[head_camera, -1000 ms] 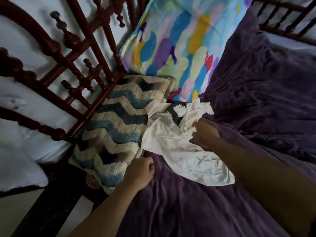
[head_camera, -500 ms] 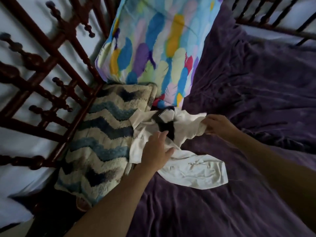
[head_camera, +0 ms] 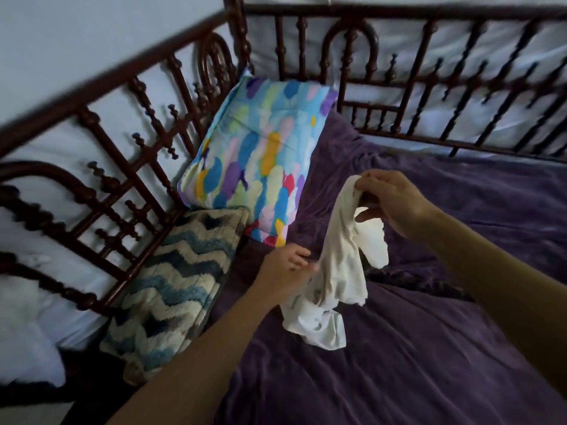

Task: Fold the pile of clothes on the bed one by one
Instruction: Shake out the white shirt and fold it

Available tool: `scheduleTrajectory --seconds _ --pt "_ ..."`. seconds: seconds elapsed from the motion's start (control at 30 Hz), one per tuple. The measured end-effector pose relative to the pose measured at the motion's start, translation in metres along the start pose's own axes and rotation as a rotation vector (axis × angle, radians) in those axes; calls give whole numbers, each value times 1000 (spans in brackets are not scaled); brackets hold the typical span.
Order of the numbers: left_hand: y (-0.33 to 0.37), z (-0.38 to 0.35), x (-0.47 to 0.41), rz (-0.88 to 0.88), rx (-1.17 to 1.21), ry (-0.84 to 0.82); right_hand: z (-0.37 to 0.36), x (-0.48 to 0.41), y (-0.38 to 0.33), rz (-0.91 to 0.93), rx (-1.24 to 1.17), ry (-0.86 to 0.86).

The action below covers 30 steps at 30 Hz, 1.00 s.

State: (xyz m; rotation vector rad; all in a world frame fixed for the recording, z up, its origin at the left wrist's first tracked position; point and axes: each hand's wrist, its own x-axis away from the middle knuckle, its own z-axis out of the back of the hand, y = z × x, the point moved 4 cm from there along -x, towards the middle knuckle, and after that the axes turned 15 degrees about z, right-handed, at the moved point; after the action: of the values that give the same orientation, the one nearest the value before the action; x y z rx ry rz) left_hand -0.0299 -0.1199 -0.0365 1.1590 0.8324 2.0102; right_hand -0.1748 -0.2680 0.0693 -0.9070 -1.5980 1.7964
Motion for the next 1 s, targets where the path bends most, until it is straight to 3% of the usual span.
scheduleTrajectory --seconds 0.07,0.17,0.23,0.37,0.43,0.5,0.6,0.67,0.77,0.87,0.93,1.0 --pt "27 -24 23 -22 4 -79 2 7 -36 32 -69 -32" --pt "65 -37 45 -182 -22 60 15 16 -87 80 -166 -33" --pt "82 -32 52 -182 61 128 32 21 -117 136 -151 -4" --pt "109 -6 72 -58 492 158 78 30 -157 284 156 211" --pt "129 8 92 -115 511 221 91 38 -166 304 306 284" --pt "150 17 113 -220 196 258 95 49 -175 307 409 329" --pt "167 18 142 -396 -663 439 90 62 -190 323 414 349" --pt "170 23 153 -525 -853 524 84 72 -206 328 418 342" --pt "160 56 158 -534 -730 531 73 87 -227 313 375 321" --pt "147 74 175 -664 -376 639 51 102 -237 259 268 306" --pt "136 47 193 -708 -203 456 29 111 -237 203 223 280" --pt "124 9 198 -619 -267 297 6 119 -233 141 167 260"
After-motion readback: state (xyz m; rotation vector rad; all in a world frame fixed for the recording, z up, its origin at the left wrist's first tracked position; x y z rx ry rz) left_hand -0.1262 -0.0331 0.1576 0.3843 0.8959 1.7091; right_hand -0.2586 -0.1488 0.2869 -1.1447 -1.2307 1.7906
